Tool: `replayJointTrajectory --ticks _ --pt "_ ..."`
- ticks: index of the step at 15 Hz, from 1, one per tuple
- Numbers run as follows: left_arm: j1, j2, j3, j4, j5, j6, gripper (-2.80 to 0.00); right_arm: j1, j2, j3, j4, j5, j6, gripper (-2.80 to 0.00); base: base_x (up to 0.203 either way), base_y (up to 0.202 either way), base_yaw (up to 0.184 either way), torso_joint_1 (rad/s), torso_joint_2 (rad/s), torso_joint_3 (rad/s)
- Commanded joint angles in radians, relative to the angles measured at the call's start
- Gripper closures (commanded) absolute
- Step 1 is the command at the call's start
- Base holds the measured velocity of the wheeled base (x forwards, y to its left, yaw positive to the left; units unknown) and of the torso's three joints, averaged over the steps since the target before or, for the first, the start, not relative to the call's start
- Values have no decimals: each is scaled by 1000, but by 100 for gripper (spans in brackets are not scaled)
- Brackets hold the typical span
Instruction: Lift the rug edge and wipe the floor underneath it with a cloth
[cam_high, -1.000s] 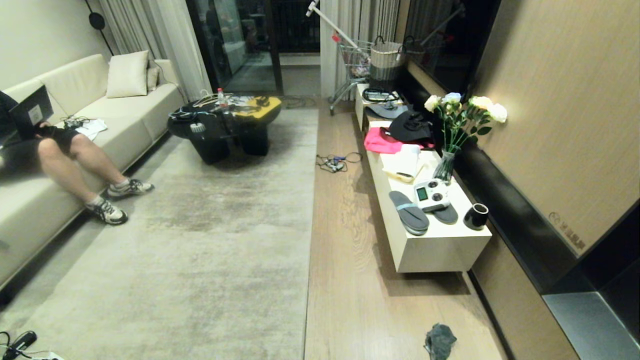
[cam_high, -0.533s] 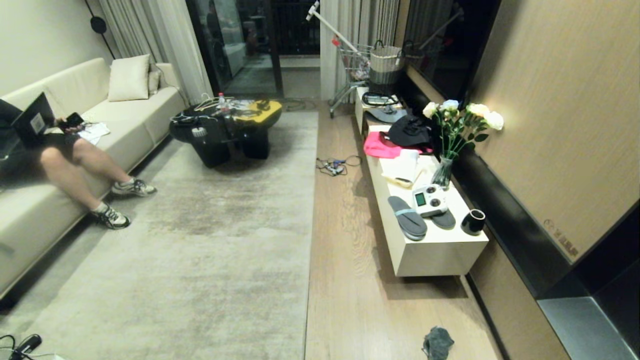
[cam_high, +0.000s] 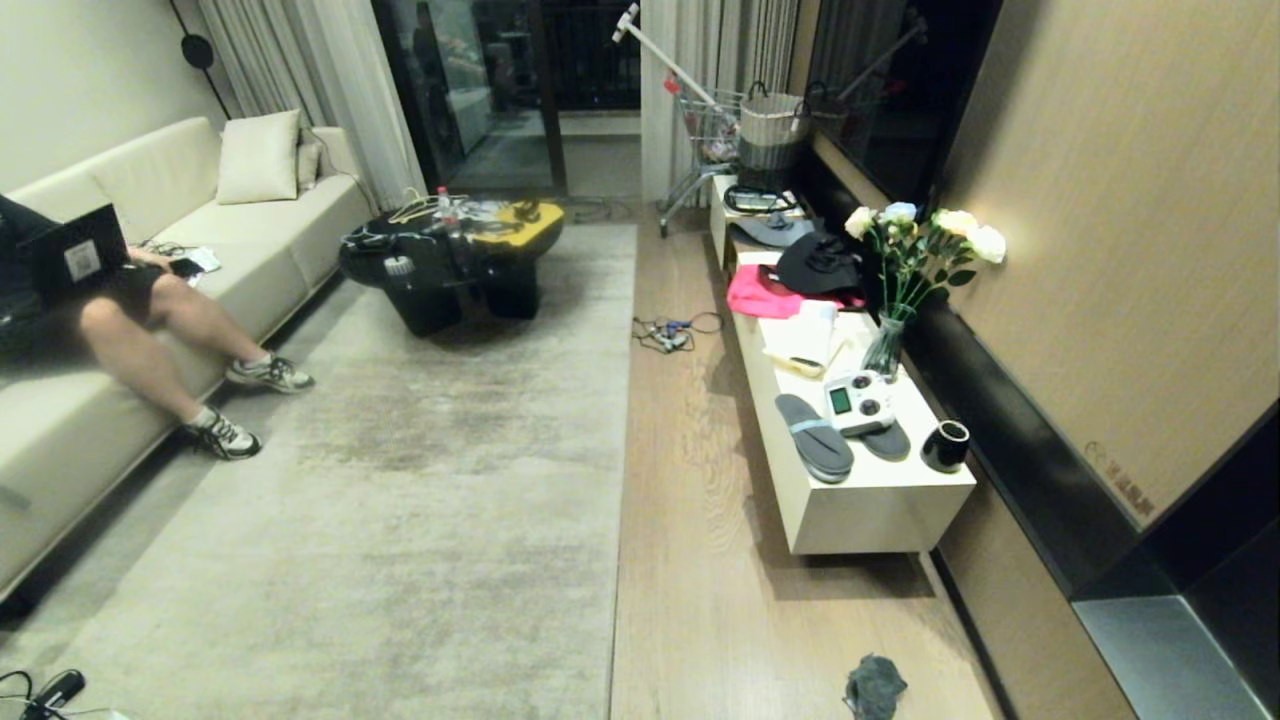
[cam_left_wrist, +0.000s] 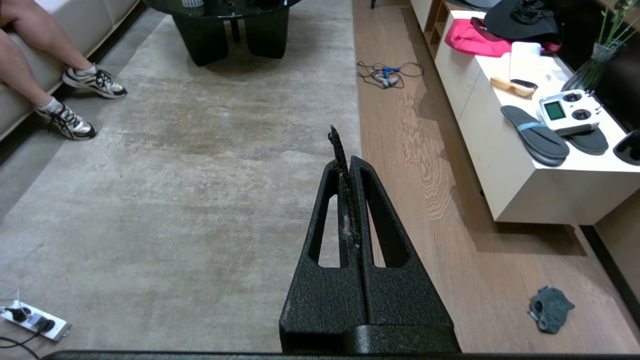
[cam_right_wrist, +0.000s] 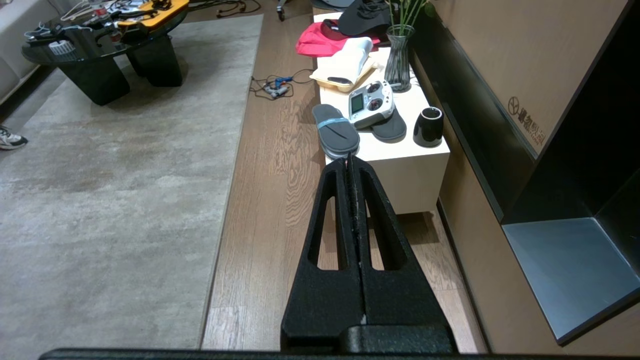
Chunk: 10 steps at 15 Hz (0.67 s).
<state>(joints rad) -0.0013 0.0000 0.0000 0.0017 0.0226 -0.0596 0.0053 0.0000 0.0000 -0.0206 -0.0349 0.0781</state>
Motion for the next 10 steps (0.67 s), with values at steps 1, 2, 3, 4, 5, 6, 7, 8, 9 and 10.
replayJointTrajectory --ticks 1,2,3,4,5,6,7,8,9,10 --pt "0 0 0 0 0 0 0 1 2 0 -1 0 0 0 0 0 0 0 0 0" --pt "0 0 0 0 0 0 0 -1 2 0 -1 0 0 0 0 0 0 0 0 0" --pt "0 0 0 0 0 0 0 -1 2 0 -1 0 0 0 0 0 0 0 0 0" --pt "0 0 0 0 0 -2 0 -1 2 0 -1 0 0 0 0 0 0 0 0 0" --pt "0 0 0 0 0 0 0 1 2 0 -1 0 0 0 0 0 0 0 0 0" --pt "0 0 0 0 2 0 0 0 2 0 -1 0 0 0 0 0 0 0 0 0" --pt "0 2 0 0 0 0 0 1 2 0 -1 0 0 0 0 0 0 0 0 0" --pt "0 0 0 0 0 0 0 1 2 0 -1 0 0 0 0 0 0 0 0 0" --pt "0 0 0 0 0 0 0 0 2 0 -1 0 0 0 0 0 0 0 0 0" --pt "0 0 0 0 0 0 0 0 2 0 -1 0 1 0 0 0 0 0 0 0"
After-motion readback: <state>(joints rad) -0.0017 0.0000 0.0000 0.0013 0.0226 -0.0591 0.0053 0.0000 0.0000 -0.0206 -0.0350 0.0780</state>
